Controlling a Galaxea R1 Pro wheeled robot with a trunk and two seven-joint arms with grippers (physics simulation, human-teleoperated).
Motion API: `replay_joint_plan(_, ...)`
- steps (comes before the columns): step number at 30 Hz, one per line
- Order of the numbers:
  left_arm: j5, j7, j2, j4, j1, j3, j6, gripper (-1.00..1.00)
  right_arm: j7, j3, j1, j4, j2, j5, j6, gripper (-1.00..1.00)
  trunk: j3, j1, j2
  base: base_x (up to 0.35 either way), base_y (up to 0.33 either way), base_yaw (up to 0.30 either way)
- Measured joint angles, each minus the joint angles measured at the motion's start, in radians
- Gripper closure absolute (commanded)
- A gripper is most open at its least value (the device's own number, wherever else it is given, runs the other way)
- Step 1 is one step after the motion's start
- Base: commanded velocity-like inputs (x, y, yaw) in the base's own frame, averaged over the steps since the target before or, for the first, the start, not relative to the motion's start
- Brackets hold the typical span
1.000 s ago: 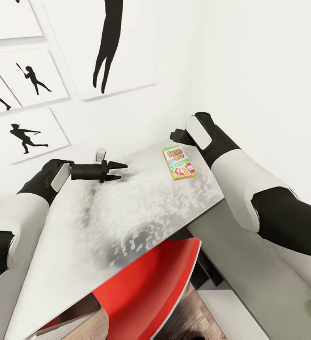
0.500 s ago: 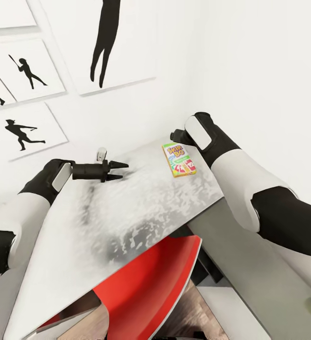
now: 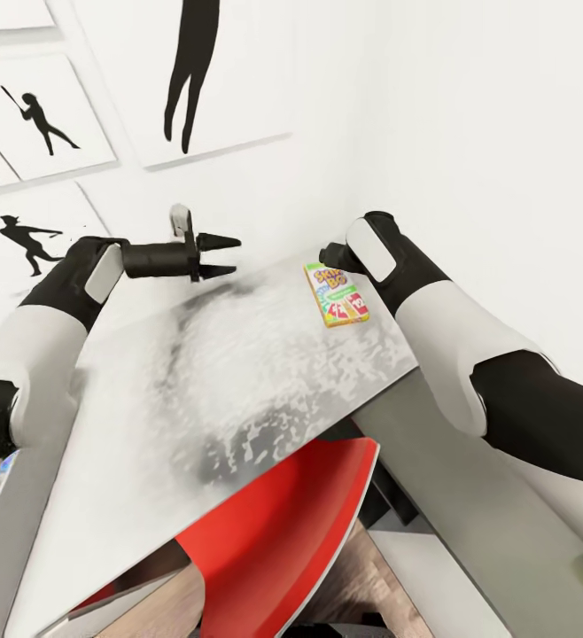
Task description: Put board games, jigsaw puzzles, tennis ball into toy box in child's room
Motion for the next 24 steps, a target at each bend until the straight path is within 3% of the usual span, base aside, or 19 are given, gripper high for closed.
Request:
replay_joint_plan(4, -0.001, -0.004, -0.035, 0.021, -0.065, -0.001, 0.0, -1.0, 0.0, 0.0, 0.0, 0.0, 0.0, 0.0, -0.004, -1.0, -0.007, 0.0, 0.0, 0.0, 0.0, 0.0)
replay_joint_plan(9, -0.002, -0.006, -0.051, 0.035, -0.098, -0.001, 0.0, -1.0, 0.001, 0.001, 0.001, 0.0, 0.0, 0.0, -0.01, -1.0, -0.015, 0.0, 0.0, 0.0, 0.0, 0.0)
replay_joint_plan(17, -0.002, -0.011, -0.086, 0.041, -0.107, -0.001, 0.0, -1.0, 0.001, 0.002, 0.001, 0.0, 0.0, 0.0, -0.012, -1.0, -0.028, 0.0, 0.0, 0.0, 0.0, 0.0)
replay_joint_plan(24, -0.002, -0.012, -0.091, 0.062, -0.108, -0.001, 0.0, -1.0, 0.002, 0.002, 0.001, 0.0, 0.0, 0.0, -0.012, -1.0, -0.04, 0.0, 0.0, 0.0, 0.0, 0.0)
